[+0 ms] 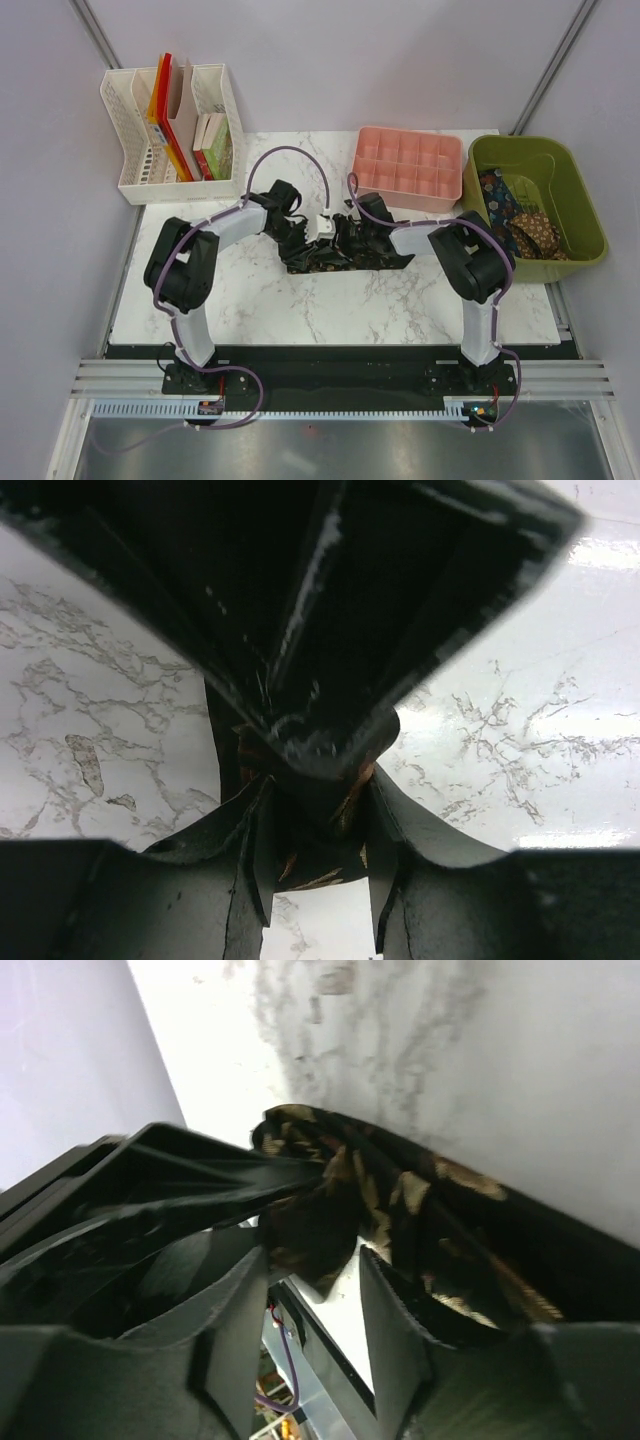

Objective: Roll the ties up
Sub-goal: Roll the tie at the center of the board.

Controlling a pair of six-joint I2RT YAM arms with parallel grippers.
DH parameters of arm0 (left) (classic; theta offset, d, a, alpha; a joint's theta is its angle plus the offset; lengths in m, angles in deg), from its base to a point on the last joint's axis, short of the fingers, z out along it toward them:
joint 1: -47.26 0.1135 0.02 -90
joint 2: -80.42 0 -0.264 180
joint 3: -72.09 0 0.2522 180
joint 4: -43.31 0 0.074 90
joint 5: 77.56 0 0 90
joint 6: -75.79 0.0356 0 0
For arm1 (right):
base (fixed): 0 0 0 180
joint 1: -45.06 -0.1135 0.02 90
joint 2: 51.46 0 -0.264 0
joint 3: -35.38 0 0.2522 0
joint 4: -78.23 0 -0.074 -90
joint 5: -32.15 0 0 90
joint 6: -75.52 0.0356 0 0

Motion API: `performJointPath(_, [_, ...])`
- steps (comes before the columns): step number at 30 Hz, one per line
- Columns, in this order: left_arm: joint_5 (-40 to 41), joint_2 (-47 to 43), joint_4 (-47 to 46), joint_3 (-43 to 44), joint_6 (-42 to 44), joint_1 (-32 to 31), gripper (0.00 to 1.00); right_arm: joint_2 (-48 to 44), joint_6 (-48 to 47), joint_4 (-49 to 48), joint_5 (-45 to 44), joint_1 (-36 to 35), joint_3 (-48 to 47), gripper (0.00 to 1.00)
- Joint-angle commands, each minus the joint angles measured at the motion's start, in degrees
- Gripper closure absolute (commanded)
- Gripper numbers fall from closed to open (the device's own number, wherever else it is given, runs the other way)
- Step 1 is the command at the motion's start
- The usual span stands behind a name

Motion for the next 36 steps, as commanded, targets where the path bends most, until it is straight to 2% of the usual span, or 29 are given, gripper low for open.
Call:
performJointPath(1, [9.0, 5.5, 1.1, -0.3, 0.1, 0.2, 0.75, -2.7, 0.0, -4.4, 2.9, -0.6, -0.2, 0.49])
performJointPath(7, [8.5, 6.5, 2.4, 1.5, 0.4, 0.2, 0.75, 0.1, -0.2, -5.4, 1.3, -1.0, -0.5, 0.49])
performJointPath(10, [8.3, 6.6, 2.5, 1.7, 0.4, 0.2, 0.74, 1.7, -0.7, -5.8, 0.2, -0.9, -0.4, 0.52])
performJointPath(13, [8.3, 6.7, 2.6, 2.0, 0.4, 0.2, 0.74, 3.2, -2.7, -4.5, -0.6, -1.0, -0.7, 0.64])
performJointPath(14, [8.2, 6.4, 2.5, 2.1, 0.4, 0.2, 0.73, 3.5, -3.6, -2.2, -1.5, -1.0, -0.9, 0.71])
performJointPath(16, [8.0, 6.2, 2.6, 2.1, 0.4, 0.2, 0.72, 4.0, -5.7, 0.1, -1.9, -0.9, -1.4, 0.76])
performJointPath(17, [7.8, 5.6, 2.6, 2.0, 0.4, 0.2, 0.71, 4.0, -6.5, 1.3, -2.4, -0.8, -1.6, 0.83])
performJointPath(20, [7.6, 4.9, 2.7, 1.9, 0.3, 0.2, 0.65, 4.7, -8.2, 3.3, -3.8, -0.4, -2.2, 0.93])
performJointPath(23, [6.4, 2.9, 2.6, 1.5, 0.4, 0.5, 0.53, 5.5, -9.8, 5.6, -4.9, -0.1, -2.5, 0.99])
performJointPath(24, [5.6, 1.7, 2.6, 1.4, 0.5, 0.6, 0.49, 6.0, -10.1, 5.8, -5.0, 0.1, -2.4, 1.0])
performJointPath(27, [3.9, -0.6, 2.6, 1.0, 1.5, 1.4, 0.43, 6.7, -11.5, 8.2, -5.6, 0.2, -3.0, 1.0])
performJointPath(36, [-1.4, -6.3, 1.3, -0.7, 6.2, 5.4, 0.31, 8.9, -13.2, 11.6, -6.9, 0.6, -4.3, 1.0])
